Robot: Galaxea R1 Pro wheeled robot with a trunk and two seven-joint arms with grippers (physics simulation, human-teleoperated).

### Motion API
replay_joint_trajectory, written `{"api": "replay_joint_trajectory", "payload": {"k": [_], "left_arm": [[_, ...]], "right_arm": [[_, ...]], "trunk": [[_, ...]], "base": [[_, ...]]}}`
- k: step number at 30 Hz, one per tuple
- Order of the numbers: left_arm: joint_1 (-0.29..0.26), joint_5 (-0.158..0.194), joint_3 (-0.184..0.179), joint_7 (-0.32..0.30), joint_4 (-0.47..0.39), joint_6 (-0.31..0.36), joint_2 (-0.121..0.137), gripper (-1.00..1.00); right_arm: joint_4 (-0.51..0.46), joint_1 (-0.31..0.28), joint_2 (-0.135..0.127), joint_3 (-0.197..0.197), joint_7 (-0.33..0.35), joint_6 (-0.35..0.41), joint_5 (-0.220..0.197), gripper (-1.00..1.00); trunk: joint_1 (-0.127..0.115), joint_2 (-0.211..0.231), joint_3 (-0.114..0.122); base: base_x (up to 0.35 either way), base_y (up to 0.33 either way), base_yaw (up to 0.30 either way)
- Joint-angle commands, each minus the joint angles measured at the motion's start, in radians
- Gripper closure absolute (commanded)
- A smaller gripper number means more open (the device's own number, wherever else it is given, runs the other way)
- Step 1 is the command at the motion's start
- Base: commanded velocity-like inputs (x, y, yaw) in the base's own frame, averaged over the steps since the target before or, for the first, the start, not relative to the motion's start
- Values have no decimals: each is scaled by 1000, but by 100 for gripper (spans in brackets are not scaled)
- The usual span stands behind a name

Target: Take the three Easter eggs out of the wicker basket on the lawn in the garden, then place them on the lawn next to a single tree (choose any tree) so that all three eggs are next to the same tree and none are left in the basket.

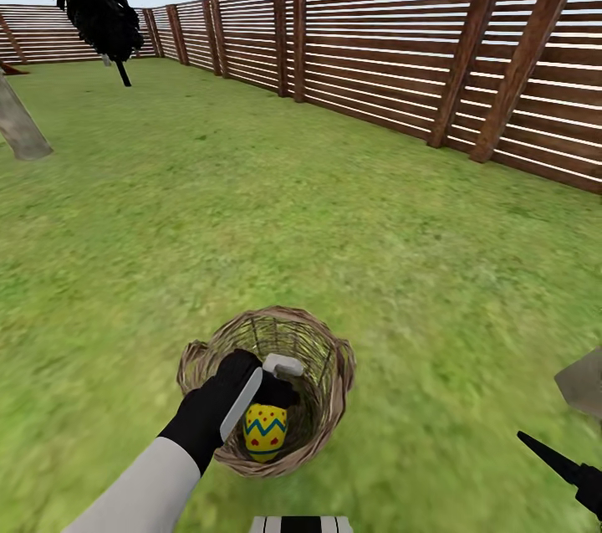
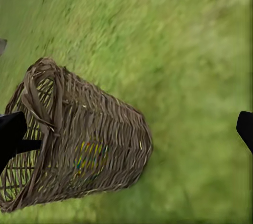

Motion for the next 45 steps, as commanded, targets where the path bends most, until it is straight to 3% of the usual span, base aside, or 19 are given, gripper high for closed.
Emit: {"api": "replay_joint_trajectory", "payload": {"k": [1,7,16,19,27,45], "left_arm": [[-1,3,-1,2,0,3,0,-100],[-1,2,2,8,0,3,0,-100],[-1,6,5,179,0,-3,-4,-100],[-1,6,23,218,1,-4,-6,-100],[-1,6,50,237,12,-4,-9,-100],[-5,6,52,239,28,-22,-11,-100]], "right_arm": [[0,0,0,0,1,5,-3,-100],[0,0,0,0,1,5,-3,-100],[0,0,0,0,1,5,-3,-100],[0,0,0,0,1,5,-3,-100],[0,0,0,0,1,5,-3,-100],[0,0,0,0,3,5,-3,-100]], "trunk": [[0,0,-1],[0,0,-1],[0,0,-1],[0,0,-1],[0,0,-1],[0,0,-1]], "base": [[0,-37,0],[0,-15,0],[0,-1,0],[0,0,0],[0,-12,0],[10,-75,0]]}}
